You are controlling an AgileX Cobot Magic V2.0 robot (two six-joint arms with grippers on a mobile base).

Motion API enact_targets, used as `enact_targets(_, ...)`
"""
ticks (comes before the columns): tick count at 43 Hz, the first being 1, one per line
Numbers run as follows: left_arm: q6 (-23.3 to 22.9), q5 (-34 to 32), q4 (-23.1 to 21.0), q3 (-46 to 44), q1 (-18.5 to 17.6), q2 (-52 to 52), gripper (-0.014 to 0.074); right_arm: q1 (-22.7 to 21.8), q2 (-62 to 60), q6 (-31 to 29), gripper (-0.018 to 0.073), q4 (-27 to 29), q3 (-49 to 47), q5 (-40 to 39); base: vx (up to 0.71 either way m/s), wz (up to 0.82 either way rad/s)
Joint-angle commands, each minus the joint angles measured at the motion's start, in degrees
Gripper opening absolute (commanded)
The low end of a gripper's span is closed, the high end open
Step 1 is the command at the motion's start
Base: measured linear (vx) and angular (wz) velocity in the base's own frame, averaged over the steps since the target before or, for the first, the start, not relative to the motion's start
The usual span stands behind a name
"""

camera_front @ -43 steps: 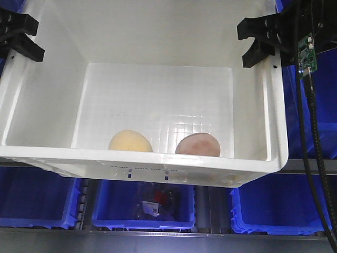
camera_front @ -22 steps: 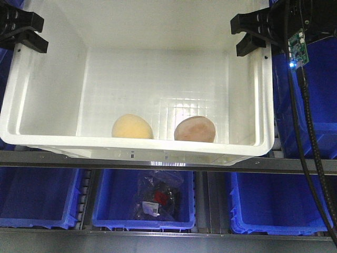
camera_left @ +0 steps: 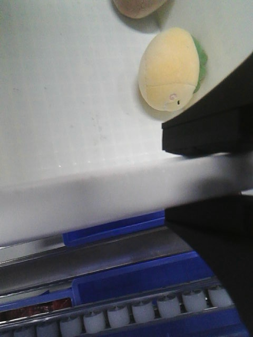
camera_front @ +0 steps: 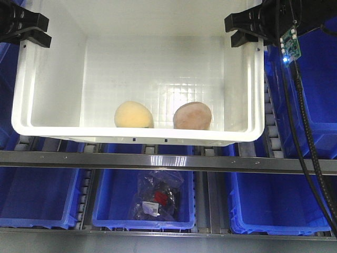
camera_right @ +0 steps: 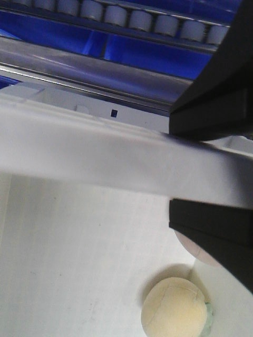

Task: Place moving items into box and shelve
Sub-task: 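Push the held tote forward onto the shelf rollers with both grippers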

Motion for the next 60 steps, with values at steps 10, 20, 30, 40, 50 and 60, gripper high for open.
enact_targets(10, 1.7, -5.6, -8.8, -2.2, -1.0, 0.4, 0.0002, 1.0, -2.7, -3.7, 0.0000, 7.7, -2.7, -11.8, 0.00, 0.00)
enact_targets(20, 1.7, -7.7, -8.7, -2.2, -1.0, 0.9, 0.0002, 1.0, 1.7, -4.3, 0.0000, 7.7, -2.7, -11.7, 0.00, 0.00)
enact_targets(30, 1.7, -7.9, -8.8, -2.2, -1.0, 1.5, 0.0002, 1.0, 3.2, -5.0, 0.0000, 7.6, -2.7, -11.7, 0.00, 0.00)
enact_targets(40, 1.7, -6.0, -8.9, -2.2, -1.0, 3.1, 0.0002, 1.0, 3.5, -5.0, 0.0000, 7.5, -2.7, -11.4, 0.00, 0.00)
enact_targets(50, 1.7, -8.0, -9.3, -2.2, -1.0, 3.8, 0.0004, 1.0, 3.5, -5.0, 0.0005, 7.3, -2.7, -11.8, 0.00, 0.00)
enact_targets(60, 2.5, -9.6, -9.3, -2.2, -1.0, 3.8, 0.0050, 1.0, 3.5, -5.0, 0.0059, 6.0, -2.7, -11.8, 0.00, 0.00)
